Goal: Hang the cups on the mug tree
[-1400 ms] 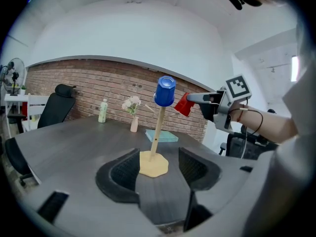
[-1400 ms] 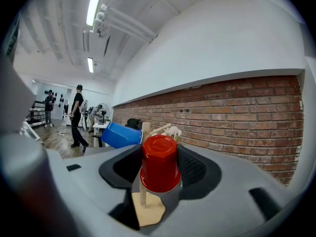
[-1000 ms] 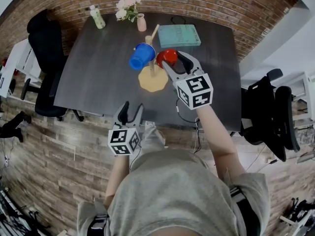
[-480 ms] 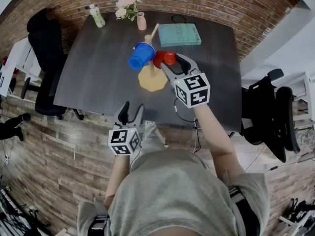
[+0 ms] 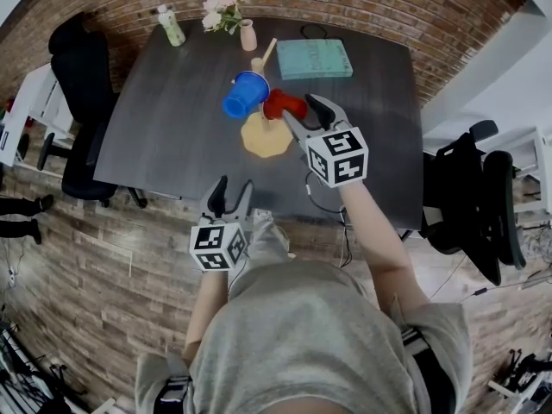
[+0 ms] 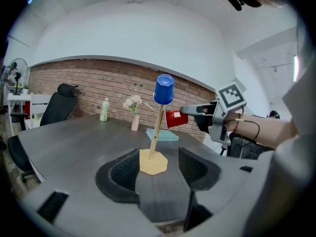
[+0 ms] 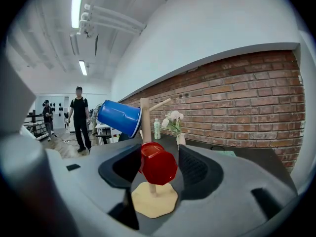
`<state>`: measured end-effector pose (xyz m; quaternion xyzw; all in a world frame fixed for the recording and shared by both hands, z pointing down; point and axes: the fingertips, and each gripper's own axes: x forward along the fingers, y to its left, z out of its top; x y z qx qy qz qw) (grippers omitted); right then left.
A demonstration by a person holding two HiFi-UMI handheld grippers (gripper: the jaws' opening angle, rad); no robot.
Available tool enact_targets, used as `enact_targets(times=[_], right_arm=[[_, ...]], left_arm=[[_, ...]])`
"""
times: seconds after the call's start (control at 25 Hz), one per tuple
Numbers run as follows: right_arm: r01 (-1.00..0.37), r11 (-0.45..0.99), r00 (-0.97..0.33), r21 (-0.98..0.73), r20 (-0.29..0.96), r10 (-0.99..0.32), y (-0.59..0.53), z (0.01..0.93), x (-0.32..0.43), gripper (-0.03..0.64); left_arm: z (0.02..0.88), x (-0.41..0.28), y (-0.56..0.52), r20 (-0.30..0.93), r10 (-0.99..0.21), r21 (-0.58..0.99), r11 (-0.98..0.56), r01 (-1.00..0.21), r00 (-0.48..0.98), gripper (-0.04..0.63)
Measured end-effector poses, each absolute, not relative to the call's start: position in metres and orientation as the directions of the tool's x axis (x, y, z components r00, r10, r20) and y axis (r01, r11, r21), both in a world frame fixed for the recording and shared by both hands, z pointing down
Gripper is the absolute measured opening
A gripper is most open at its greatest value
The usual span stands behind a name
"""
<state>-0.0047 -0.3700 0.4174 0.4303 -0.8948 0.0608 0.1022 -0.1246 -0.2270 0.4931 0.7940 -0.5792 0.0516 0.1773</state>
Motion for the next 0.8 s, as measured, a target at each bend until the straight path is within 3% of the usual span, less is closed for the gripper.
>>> enact_targets(times=[0.6, 0.8], right_arm=[[-0.785, 0.619, -0.604, 0.032, 0.188, -0.775, -0.319, 0.405, 0.024, 0.232], [-0.798, 0.602, -0.587, 0.031, 0.185, -0.788, -0.284, 0.411, 0.037, 0.186]], left_arm=[[0.48, -0.107, -0.203, 0.257, -0.915, 0.2, -0.266, -0.943, 0.312, 0.233], [0.475, -0.1, -0.186, 0.249, -0.914, 0.198, -0.275, -0.941, 0.32, 0.233]])
